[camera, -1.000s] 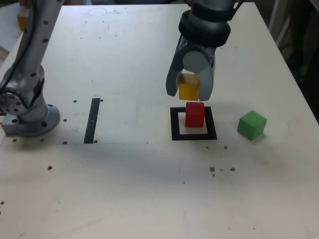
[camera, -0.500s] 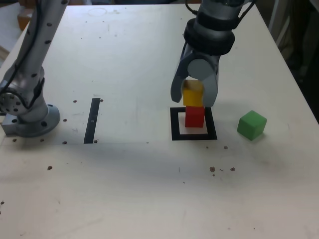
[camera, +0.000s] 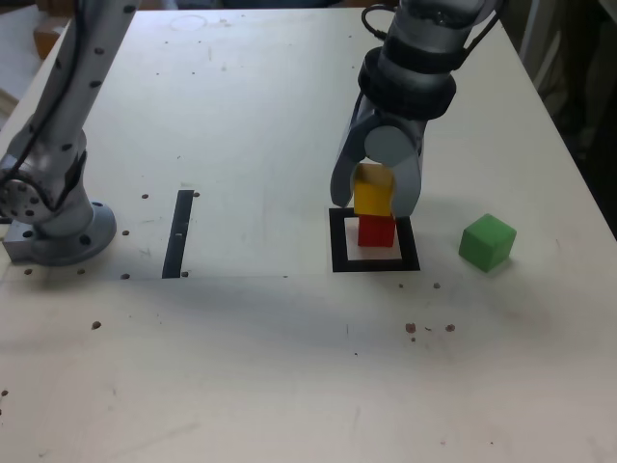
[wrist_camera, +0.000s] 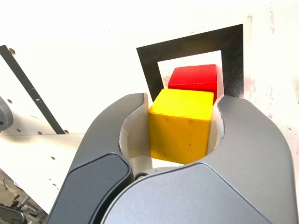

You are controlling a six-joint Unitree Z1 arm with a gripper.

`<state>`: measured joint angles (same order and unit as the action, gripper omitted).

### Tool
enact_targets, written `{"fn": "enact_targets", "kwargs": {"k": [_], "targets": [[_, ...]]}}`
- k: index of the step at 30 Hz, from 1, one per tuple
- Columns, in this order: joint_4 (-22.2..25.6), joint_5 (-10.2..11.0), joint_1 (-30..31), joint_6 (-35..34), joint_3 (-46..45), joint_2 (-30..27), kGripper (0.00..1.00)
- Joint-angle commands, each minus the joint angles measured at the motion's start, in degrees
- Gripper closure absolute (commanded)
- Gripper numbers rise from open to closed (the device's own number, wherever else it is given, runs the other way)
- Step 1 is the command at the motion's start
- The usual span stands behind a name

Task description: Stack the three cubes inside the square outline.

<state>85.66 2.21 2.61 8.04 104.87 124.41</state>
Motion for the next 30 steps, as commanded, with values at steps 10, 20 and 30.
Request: {"fn": "enact_targets", "kwargs": {"k": [10, 20, 30], "targets": [[-0.9, -0.1, 0.1, -0.1, 0.1, 0.6, 0.66], [-0.9, -0.4, 0.1, 0.0, -0.4, 0.7, 0.24], [-0.5, 0.3, 0.1, -0.1, -0.5, -0.2, 0.03]]}}
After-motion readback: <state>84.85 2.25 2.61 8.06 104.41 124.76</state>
